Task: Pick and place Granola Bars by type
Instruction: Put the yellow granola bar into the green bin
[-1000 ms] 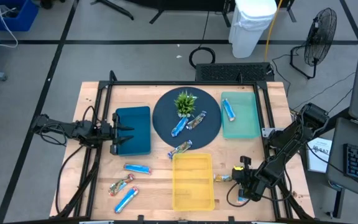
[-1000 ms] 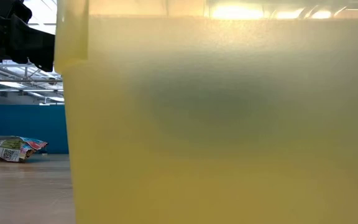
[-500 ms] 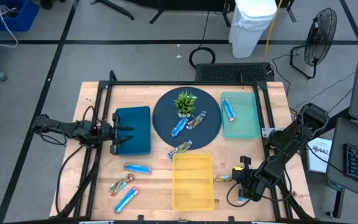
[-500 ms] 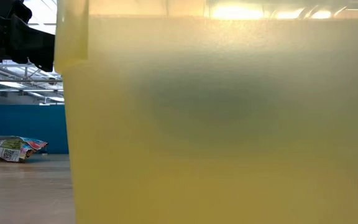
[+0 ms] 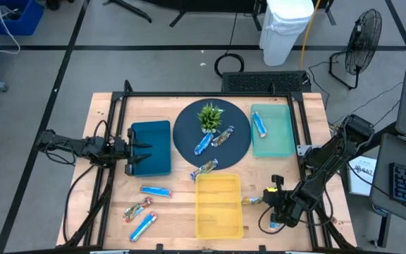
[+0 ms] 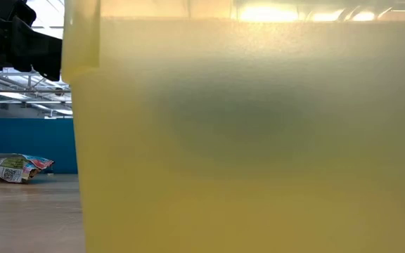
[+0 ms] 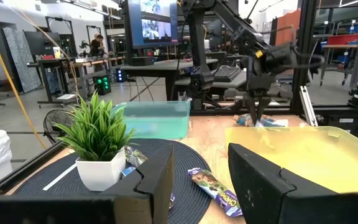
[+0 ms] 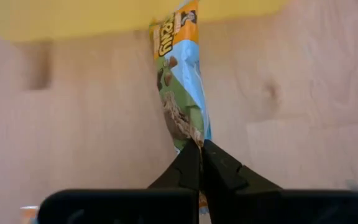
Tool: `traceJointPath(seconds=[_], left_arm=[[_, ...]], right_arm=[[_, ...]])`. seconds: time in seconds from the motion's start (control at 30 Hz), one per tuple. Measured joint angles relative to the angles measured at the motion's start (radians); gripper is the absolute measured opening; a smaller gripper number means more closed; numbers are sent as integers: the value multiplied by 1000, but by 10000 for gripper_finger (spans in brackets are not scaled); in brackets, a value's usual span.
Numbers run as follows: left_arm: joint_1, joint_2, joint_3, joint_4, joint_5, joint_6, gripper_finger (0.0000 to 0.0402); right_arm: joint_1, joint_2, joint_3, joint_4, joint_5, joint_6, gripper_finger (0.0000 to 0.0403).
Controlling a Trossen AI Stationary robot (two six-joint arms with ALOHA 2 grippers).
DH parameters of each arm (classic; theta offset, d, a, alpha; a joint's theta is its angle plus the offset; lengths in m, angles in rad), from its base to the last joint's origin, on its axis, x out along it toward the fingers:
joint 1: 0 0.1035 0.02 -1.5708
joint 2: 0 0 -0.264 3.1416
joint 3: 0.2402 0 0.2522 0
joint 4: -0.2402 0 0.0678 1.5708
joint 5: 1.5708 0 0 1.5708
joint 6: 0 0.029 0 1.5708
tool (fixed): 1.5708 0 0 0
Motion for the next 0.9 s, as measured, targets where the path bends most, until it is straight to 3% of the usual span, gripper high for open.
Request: traceJointPath(seconds=[0.4,0.9], left_arm=[[0,0,0,0,0,0,159],[0,0,0,0,0,0,159]], right_arm=[[-3,-336,0,-123,182,-134,0],[-3,-353,0,-100,181,-193,0]])
